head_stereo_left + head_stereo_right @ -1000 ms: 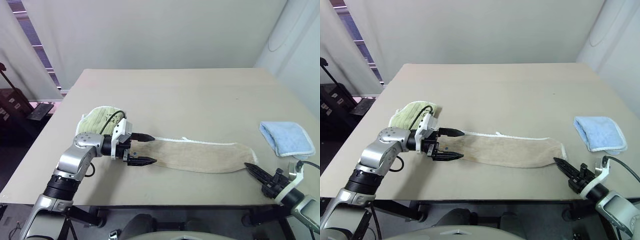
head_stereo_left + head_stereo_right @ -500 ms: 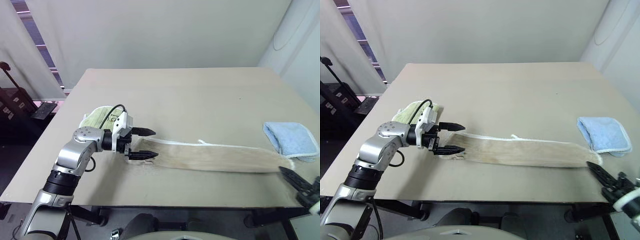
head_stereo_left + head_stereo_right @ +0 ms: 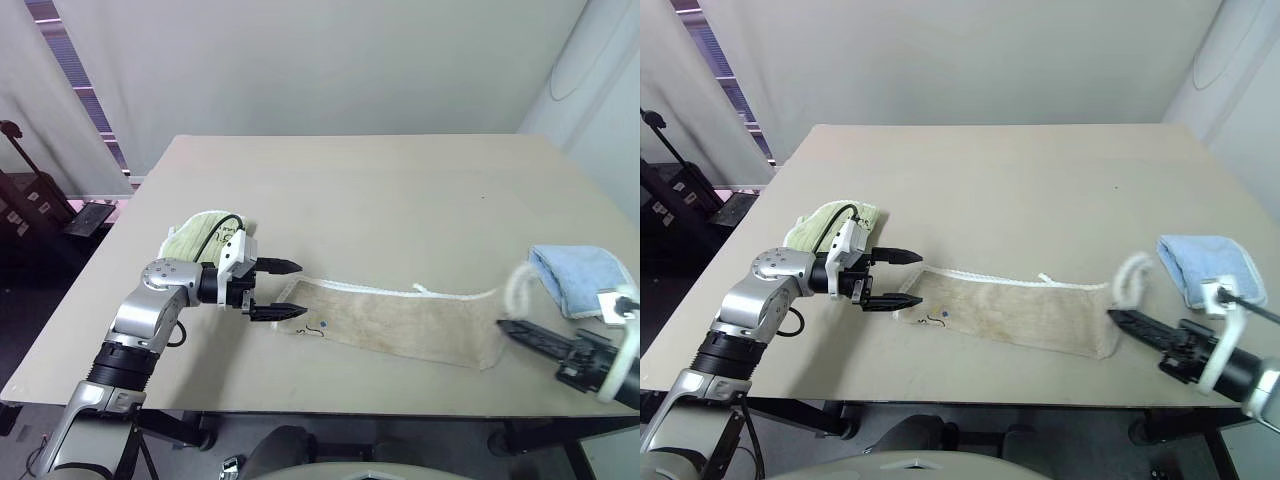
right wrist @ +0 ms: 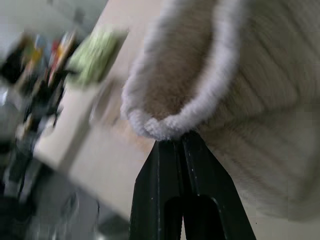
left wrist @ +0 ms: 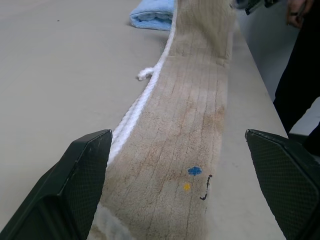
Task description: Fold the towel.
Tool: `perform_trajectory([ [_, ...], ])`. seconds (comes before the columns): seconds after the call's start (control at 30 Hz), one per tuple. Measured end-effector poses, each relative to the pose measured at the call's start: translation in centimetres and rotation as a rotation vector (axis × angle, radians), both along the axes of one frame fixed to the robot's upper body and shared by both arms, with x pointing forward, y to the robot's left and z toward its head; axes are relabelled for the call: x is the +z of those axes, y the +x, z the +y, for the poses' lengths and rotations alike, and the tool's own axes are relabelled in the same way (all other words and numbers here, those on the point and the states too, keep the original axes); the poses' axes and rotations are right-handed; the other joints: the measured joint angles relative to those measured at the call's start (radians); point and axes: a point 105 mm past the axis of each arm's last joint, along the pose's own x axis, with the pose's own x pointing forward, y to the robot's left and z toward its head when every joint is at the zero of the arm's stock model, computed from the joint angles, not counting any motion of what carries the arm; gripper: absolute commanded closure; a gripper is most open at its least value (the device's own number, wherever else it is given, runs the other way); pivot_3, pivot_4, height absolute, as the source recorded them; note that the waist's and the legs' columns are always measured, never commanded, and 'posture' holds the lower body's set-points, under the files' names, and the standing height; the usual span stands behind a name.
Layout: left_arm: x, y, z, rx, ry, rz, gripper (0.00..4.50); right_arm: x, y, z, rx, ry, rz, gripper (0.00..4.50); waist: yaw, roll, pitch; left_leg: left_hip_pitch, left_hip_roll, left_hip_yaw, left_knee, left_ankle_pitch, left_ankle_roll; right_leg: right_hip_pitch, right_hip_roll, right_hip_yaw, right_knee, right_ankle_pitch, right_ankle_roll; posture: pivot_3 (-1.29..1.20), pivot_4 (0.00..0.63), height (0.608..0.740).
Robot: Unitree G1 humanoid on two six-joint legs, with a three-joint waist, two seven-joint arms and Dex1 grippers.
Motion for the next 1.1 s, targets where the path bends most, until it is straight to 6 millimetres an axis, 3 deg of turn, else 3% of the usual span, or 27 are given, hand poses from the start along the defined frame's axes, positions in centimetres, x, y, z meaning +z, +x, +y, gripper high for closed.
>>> perform_trajectory([
  [0.13,-0.1,0.0,0.0,0.005,-0.002,0.001,0.00,-0.6,0.8,3.4,0.140,-0.013,-0.004,4.46,-0.001,-0.001,0.001,0.000,0.000,0.000,0.000,0.000,0.000,0.000,0.000,0.000,0.000,0.000,0.000,0.00,0.000,0.740],
  [0.3,-0.1,0.1,-0.2,0.012,-0.006,0.002,0.00,-1.9,1.7,6.1,0.233,-0.015,0.002,4.46,0.001,-0.003,0.002,0.000,0.000,0.000,0.000,0.000,0.000,0.000,0.000,0.000,0.000,0.000,0.000,0.00,0.000,0.740],
  [0.5,0.1,0.2,-0.2,0.022,-0.006,-0.003,0.00,-5.0,2.5,6.8,0.231,-0.111,0.001,4.46,0.001,-0.004,0.002,0.000,0.000,0.000,0.001,0.000,0.000,0.000,0.000,0.000,0.000,0.003,0.004,0.00,0.000,0.740],
  [0.57,0.1,0.2,-0.1,0.023,-0.004,-0.003,0.00,-5.1,3.0,6.7,0.206,-0.114,-0.041,4.46,0.001,-0.004,0.002,0.000,0.000,0.000,0.001,0.000,0.000,0.000,0.001,0.000,0.001,0.003,0.005,0.00,0.000,0.740],
  [0.7,0.1,0.2,0.2,0.033,-0.001,0.003,0.00,-5.2,3.1,6.4,0.203,-0.113,-0.069,3.51,0.001,-0.004,0.002,0.001,0.000,0.000,0.001,0.000,0.000,0.000,0.001,0.000,0.001,0.003,0.005,0.00,0.000,0.740],
  [0.93,0.4,0.4,0.1,0.031,-0.007,0.006,0.00,-4.3,2.2,7.2,0.269,-0.054,-0.113,1.02,0.002,-0.004,0.002,0.001,0.000,0.000,0.001,0.000,0.000,0.000,0.001,0.000,0.001,0.003,0.006,0.00,0.000,0.740],
  [1.0,1.7,1.1,-0.2,0.045,-0.060,-0.008,0.00,-4.0,1.7,7.1,0.279,-0.052,-0.125,0.21,0.005,-0.005,0.002,0.001,0.000,-0.001,0.002,0.000,0.000,0.000,0.001,-0.001,0.001,0.004,0.006,0.00,0.000,0.740],
  [1.1,3.9,2.2,-1.3,0.055,-0.129,-0.049,0.00,-2.5,2.6,5.8,0.196,-0.050,-0.195,0.01,0.004,-0.006,0.002,0.001,-0.001,0.000,0.004,0.000,0.000,0.001,0.001,0.000,0.001,0.005,0.009,0.00,0.000,0.740],
])
